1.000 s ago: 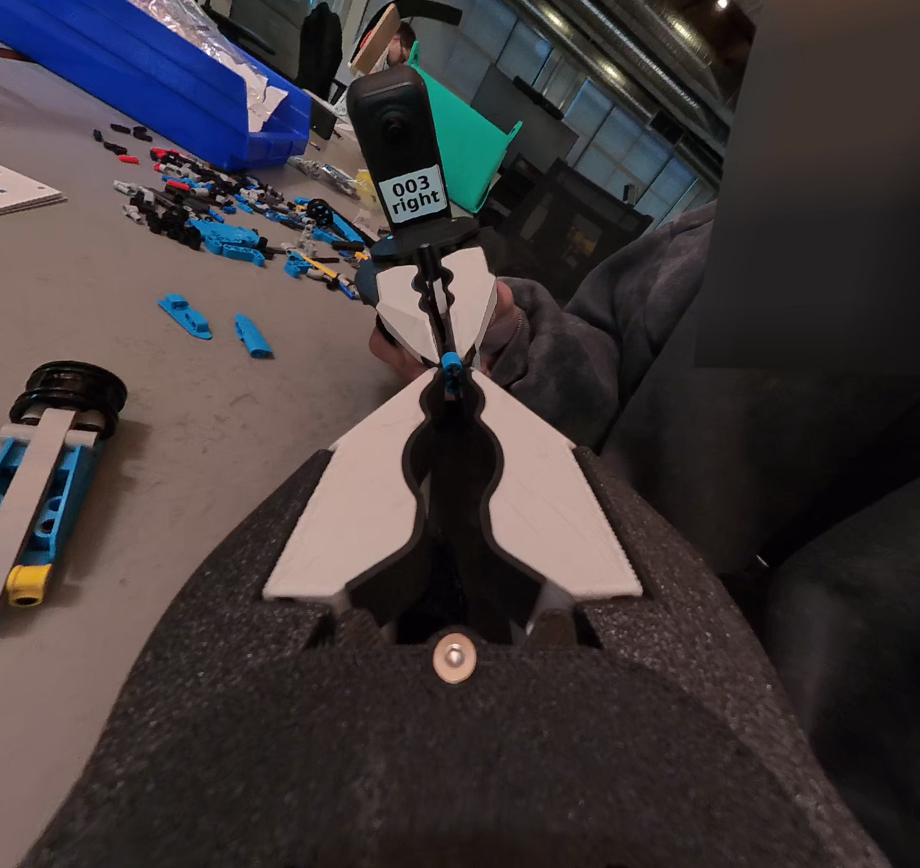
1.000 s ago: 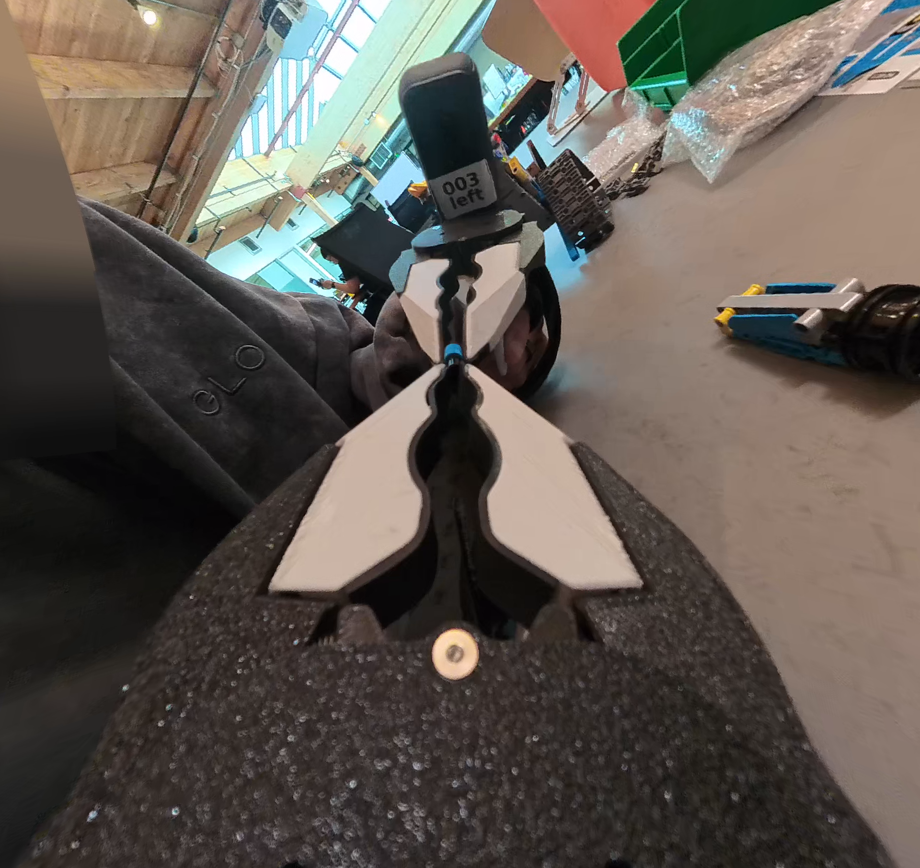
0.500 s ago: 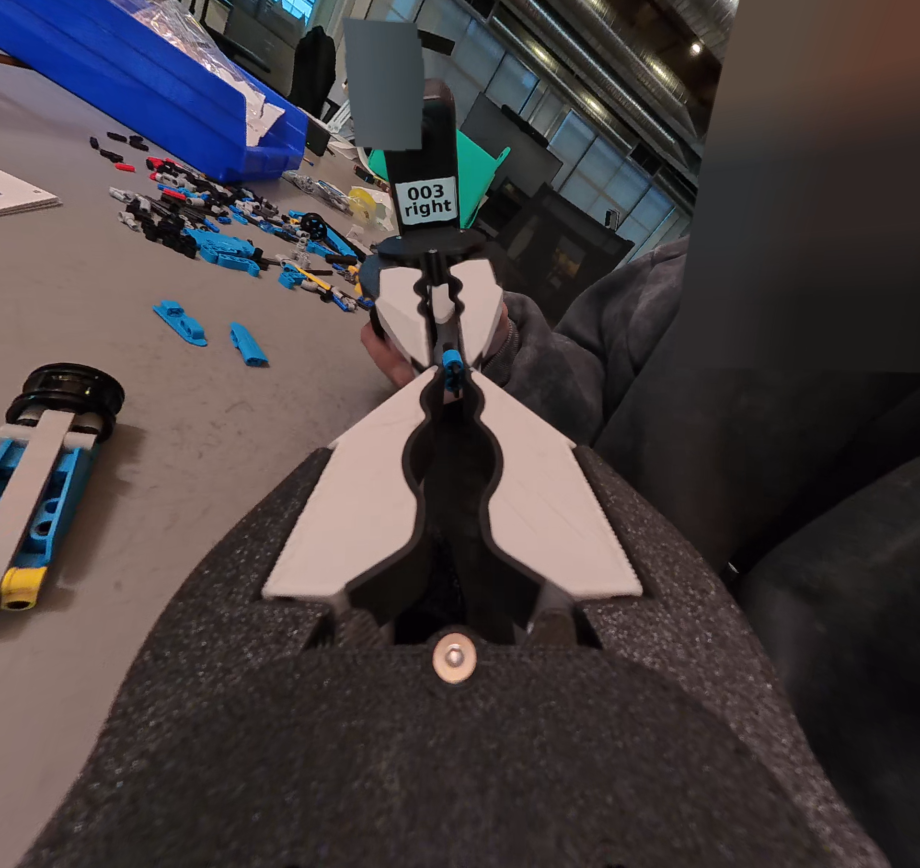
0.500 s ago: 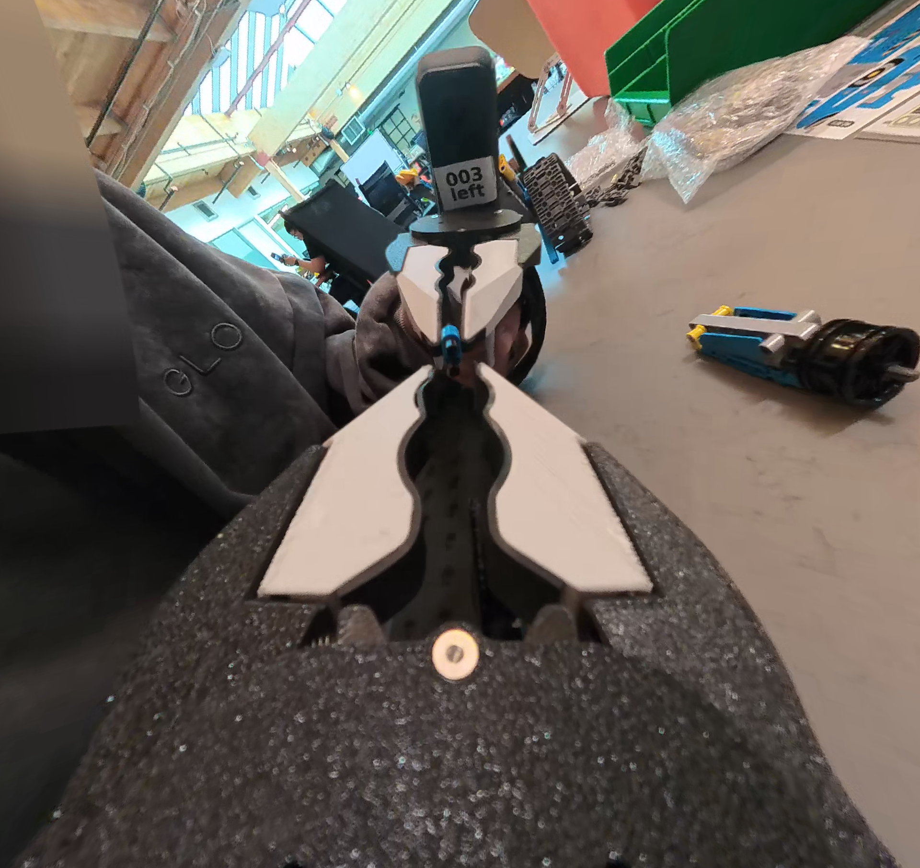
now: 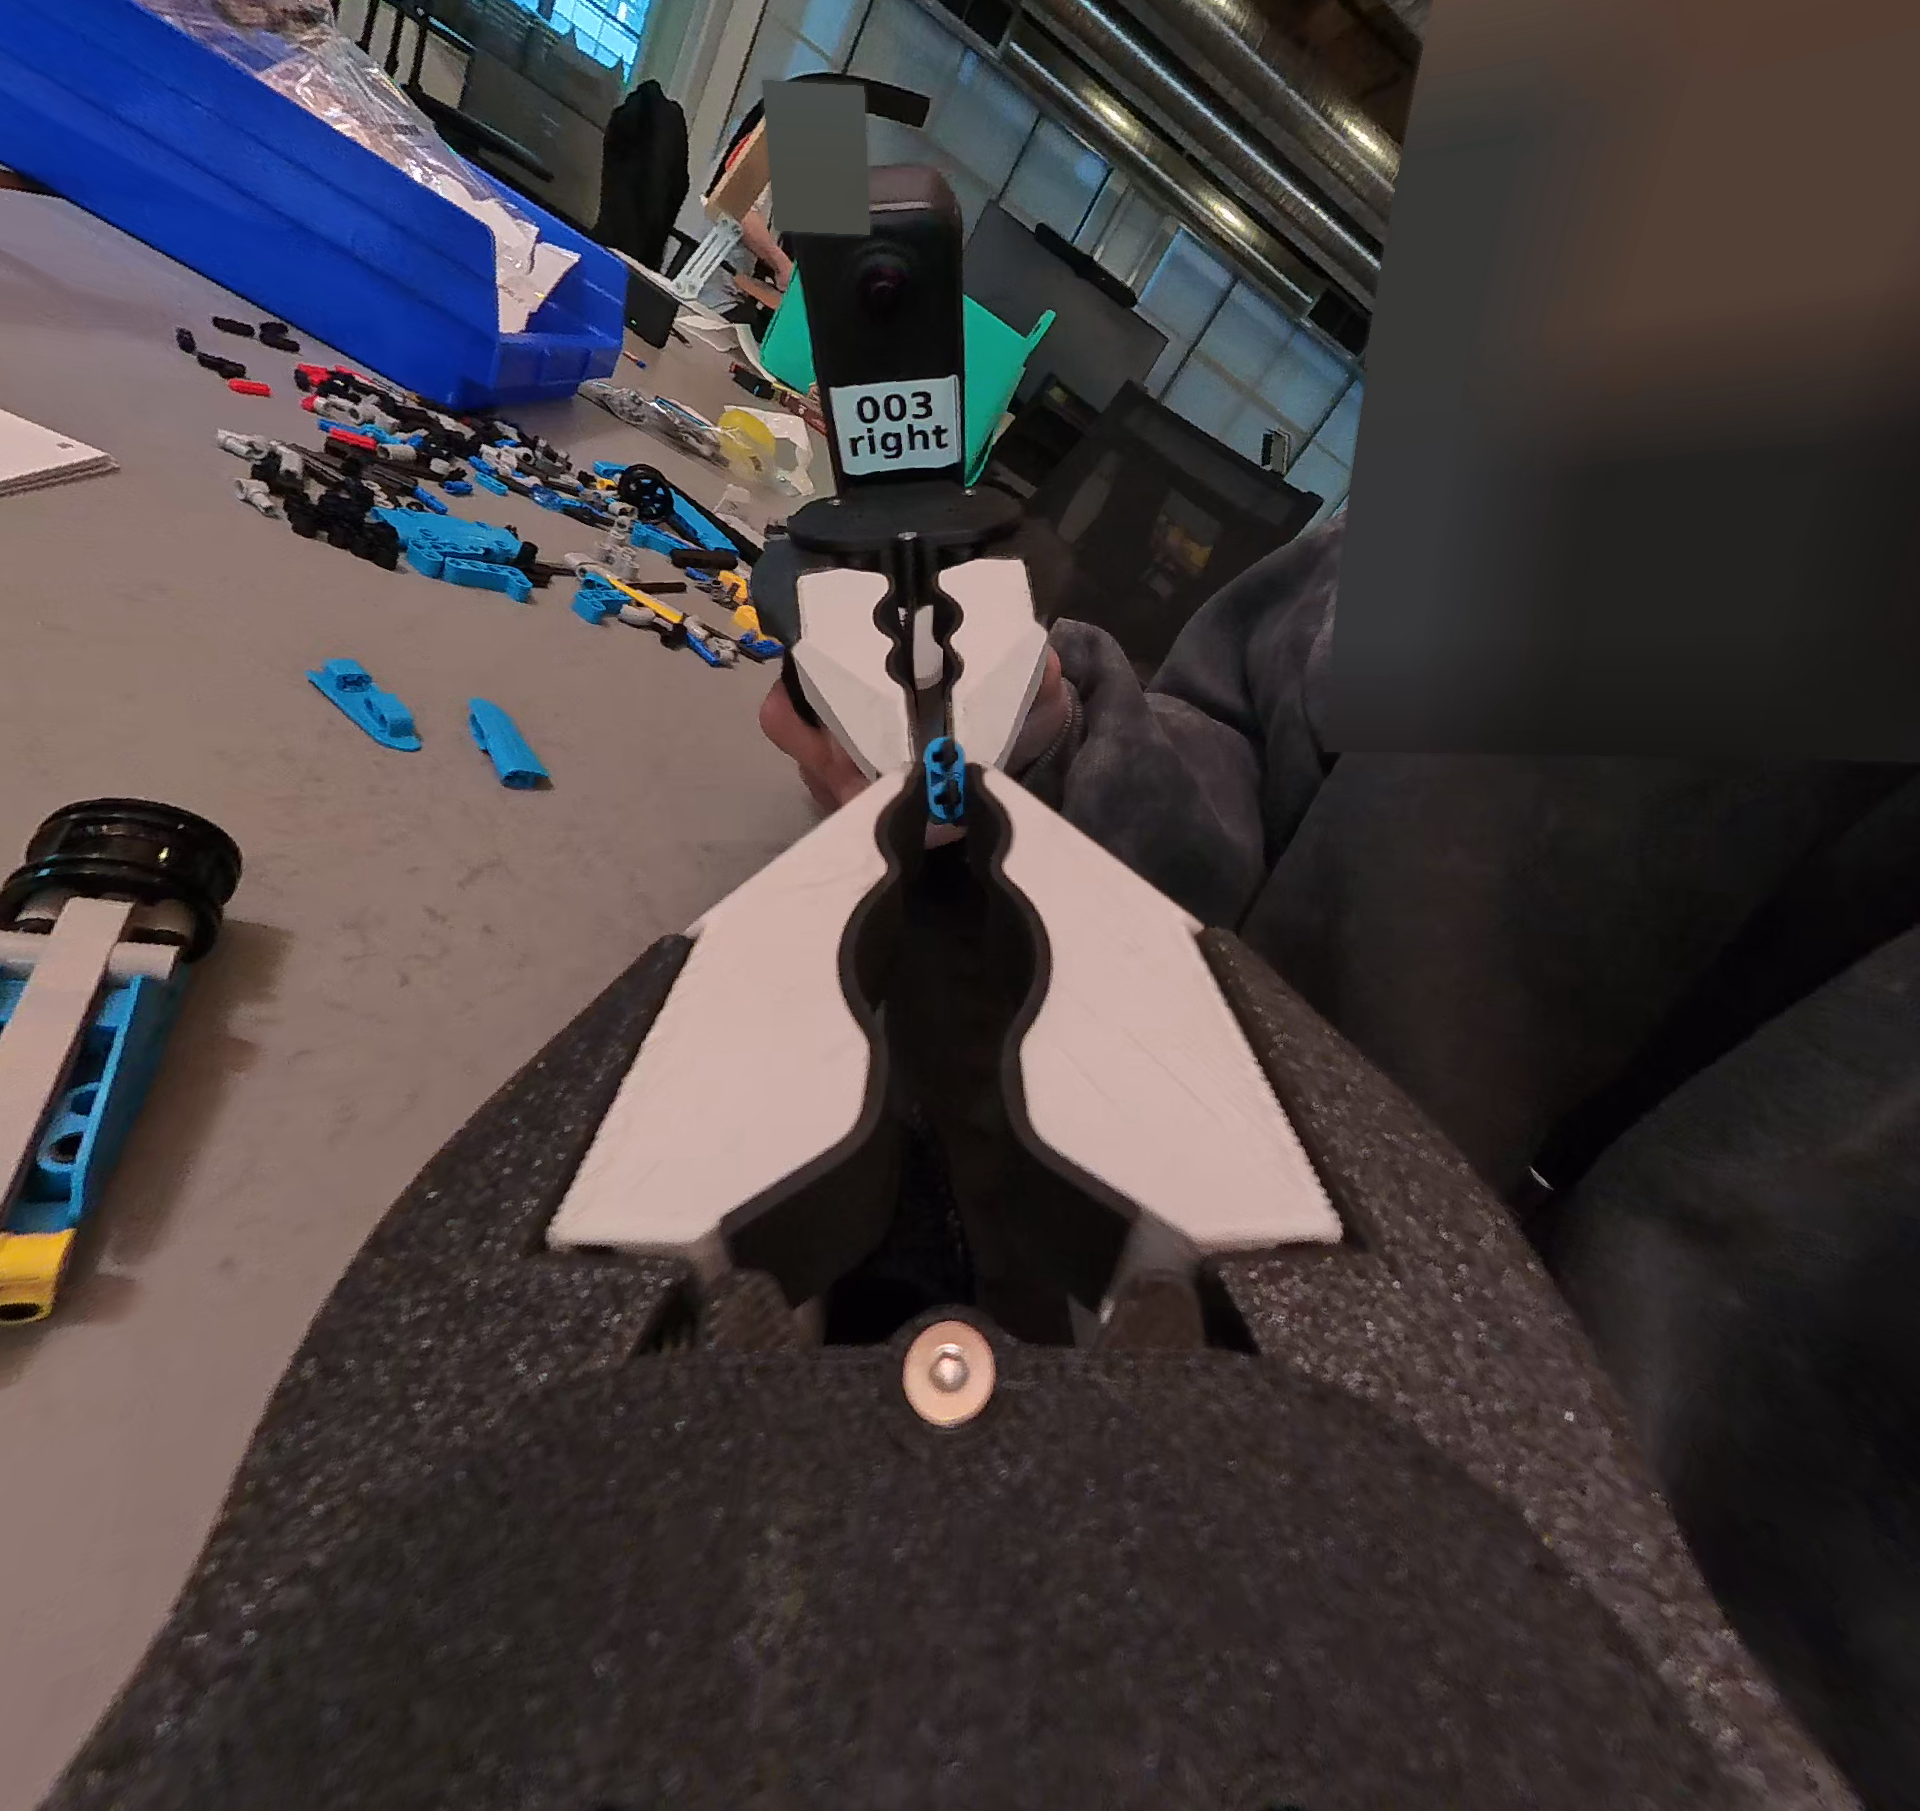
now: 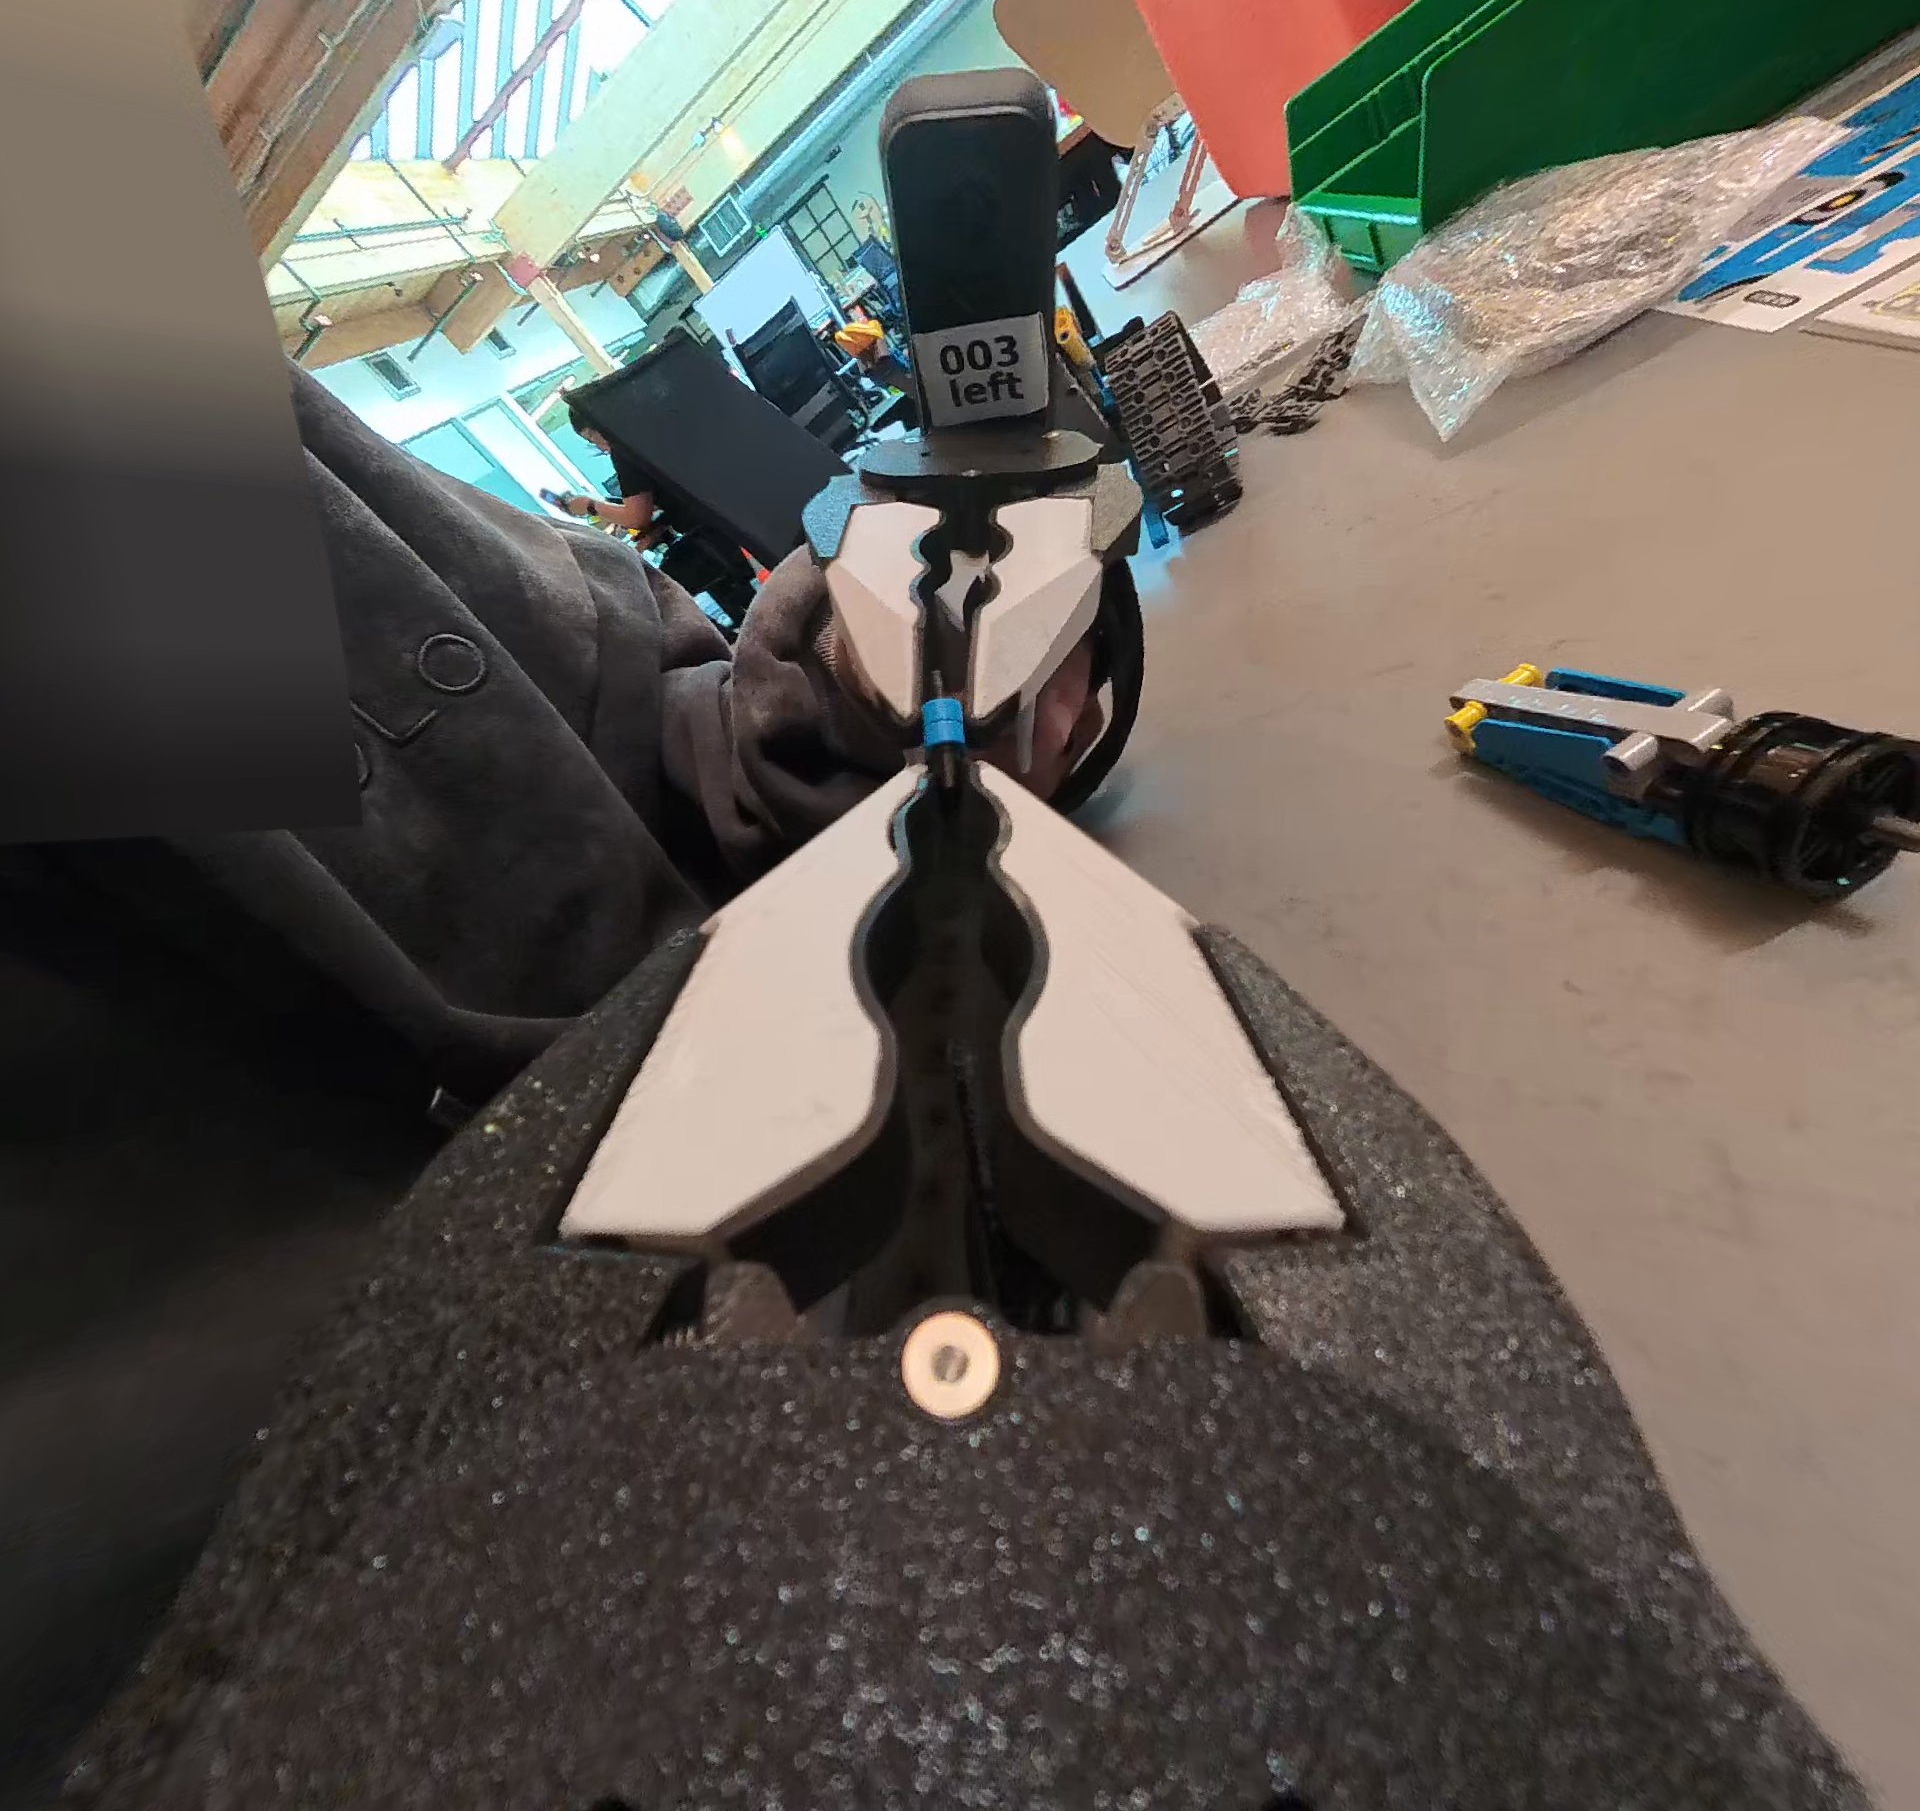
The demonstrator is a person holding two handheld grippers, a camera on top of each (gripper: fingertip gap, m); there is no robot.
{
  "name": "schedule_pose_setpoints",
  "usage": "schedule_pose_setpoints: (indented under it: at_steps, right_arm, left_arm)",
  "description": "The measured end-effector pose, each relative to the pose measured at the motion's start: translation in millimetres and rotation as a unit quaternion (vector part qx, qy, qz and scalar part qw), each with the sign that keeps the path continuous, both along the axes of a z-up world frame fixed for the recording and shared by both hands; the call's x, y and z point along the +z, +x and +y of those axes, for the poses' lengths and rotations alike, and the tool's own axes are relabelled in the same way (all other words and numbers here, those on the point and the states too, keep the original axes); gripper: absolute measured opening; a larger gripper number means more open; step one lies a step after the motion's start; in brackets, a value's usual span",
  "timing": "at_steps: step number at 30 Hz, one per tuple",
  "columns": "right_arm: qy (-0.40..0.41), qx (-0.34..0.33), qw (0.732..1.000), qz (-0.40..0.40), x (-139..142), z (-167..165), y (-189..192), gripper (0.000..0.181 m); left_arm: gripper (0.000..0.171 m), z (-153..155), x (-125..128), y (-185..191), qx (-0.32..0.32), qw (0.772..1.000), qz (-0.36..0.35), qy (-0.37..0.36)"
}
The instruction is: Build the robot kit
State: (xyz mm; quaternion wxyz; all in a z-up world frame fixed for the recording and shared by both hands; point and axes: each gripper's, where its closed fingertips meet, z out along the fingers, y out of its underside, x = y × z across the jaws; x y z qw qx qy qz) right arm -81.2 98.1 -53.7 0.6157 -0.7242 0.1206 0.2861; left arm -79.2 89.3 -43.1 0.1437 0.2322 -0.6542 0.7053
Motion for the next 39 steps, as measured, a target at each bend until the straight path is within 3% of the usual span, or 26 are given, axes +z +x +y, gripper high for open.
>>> schedule_pose_setpoints:
  at_steps: [6, 11, 15, 17, 20, 23, 25, 33, 39]
  right_arm:
    - [-0.009, -0.019, 1.0, -0.003, -3.5, -1.4, 8.1, 0.004]
    - [-0.022, -0.043, 0.998, -0.051, -6.2, -2.7, 12.3, 0.004]
    - [-0.013, -0.12, 0.988, -0.093, 3.3, 2.2, 30.3, 0.021]
    - [-0.017, -0.192, 0.961, -0.199, 11.5, 6.5, 38.6, 0.035]
    - [-0.07, -0.274, 0.897, -0.339, 10.9, 15.6, 43.5, 0.039]
    - [-0.098, -0.339, 0.84, -0.412, 17.6, 20.8, 50.2, 0.038]
    - [-0.104, -0.357, 0.821, -0.433, 20.0, 19.2, 53.9, 0.036]
    - [-0.086, -0.342, 0.806, -0.475, 27.7, 11.9, 50.3, 0.026]
    - [-0.043, -0.232, 0.841, -0.487, 19.7, 11.8, 31.2, 0.025]
  left_arm:
    - [0.005, 4.0, -3.6, 6.8, 0.004, 0.999, 0.034, -0.002]
    - [0.005, 20.9, 3.8, 23.3, 0.03, 0.993, 0.09, -0.067]
    - [0.006, 26.0, 6.6, 34.4, 0.064, 0.987, 0.109, -0.097]
    - [0.006, 28.8, 10.3, 40.6, 0.085, 0.978, 0.134, -0.132]
    - [0.006, 25.5, 16.0, 46.4, 0.103, 0.956, 0.184, -0.203]
    - [0.006, 20.1, 21.1, 48.4, 0.116, 0.946, 0.191, -0.234]
    - [0.006, 16.2, 21.4, 47.2, 0.112, 0.945, 0.195, -0.238]
    - [0.006, 10.0, 22.1, 39.3, 0.088, 0.949, 0.196, -0.232]
    - [0.006, -1.5, 17.5, 28.0, 0.05, 0.962, 0.191, -0.189]
